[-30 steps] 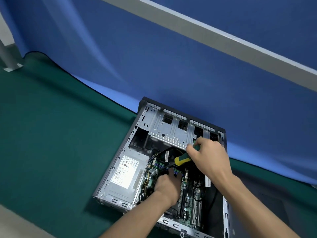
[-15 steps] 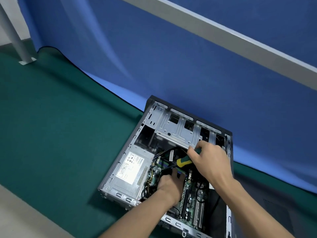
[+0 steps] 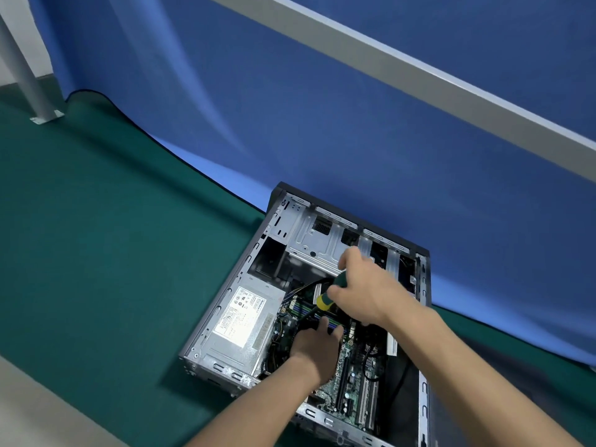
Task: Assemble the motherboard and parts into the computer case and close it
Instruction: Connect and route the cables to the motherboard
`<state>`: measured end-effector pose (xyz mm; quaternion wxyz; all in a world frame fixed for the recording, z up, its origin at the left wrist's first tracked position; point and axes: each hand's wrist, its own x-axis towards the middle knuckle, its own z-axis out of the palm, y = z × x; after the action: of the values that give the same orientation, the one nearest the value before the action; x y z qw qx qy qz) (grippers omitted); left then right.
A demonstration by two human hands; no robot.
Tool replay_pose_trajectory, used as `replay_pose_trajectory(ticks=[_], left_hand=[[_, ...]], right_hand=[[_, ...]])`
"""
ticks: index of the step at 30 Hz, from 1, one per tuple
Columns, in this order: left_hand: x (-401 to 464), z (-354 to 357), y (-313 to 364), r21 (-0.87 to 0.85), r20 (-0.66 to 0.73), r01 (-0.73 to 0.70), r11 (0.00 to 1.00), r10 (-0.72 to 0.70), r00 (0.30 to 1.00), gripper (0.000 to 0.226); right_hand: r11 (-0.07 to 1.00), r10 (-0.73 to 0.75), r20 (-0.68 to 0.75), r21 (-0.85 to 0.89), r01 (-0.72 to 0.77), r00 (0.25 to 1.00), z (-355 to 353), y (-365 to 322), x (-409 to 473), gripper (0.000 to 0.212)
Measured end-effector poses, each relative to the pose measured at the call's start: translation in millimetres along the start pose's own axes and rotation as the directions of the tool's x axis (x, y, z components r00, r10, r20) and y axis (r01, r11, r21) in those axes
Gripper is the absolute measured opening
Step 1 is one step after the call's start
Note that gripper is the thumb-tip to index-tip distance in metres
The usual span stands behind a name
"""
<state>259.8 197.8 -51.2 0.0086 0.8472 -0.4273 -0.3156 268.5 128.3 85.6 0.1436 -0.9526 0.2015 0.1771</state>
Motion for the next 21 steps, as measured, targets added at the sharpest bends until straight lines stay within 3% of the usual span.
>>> replay_pose_trajectory(ticks=[4, 6, 9, 13, 15, 18, 21], left_hand=[[-2, 1, -2, -0.016, -0.058, -0.027, 1.000, 0.026, 0.998, 0.067], [-2, 2, -2, -0.041, -0.088, -0.026, 0.999, 0.023, 0.996, 0.064], [-2, 4, -2, -0.077, -0.108, -0.016, 0.997, 0.008, 0.994, 0.064], [-3, 4, -3, -0.106, -0.119, -0.013, 0.994, 0.000, 0.993, 0.061], [-1, 5, -2, -0.095, -0.116, -0.010, 0.995, -0.001, 0.993, 0.063], [-1, 4, -1, -0.062, -0.092, -0.006, 0.998, 0.000, 0.996, 0.063], [-4, 2, -1, -0.073, -0.099, -0.012, 0.997, 0.004, 0.995, 0.062]], right_hand=[[0.991, -0.117, -0.029, -0.068, 0.115, 0.993, 2, -13, -4, 0.022], [0.985, -0.078, -0.077, -0.159, 0.065, 0.994, -1, -18, -3, 0.022], [0.948, 0.001, -0.120, -0.317, -0.039, 0.993, -3, -23, -1, 0.041], [0.991, 0.008, 0.049, -0.137, -0.002, 0.999, -5, -26, 0, 0.028], [0.985, -0.002, 0.006, -0.171, 0.003, 1.000, -3, -25, -2, 0.024], [0.934, -0.007, -0.093, -0.357, -0.027, 0.996, -1, -23, -4, 0.023], [0.978, 0.010, 0.034, -0.210, -0.002, 0.999, -6, -23, -4, 0.032]])
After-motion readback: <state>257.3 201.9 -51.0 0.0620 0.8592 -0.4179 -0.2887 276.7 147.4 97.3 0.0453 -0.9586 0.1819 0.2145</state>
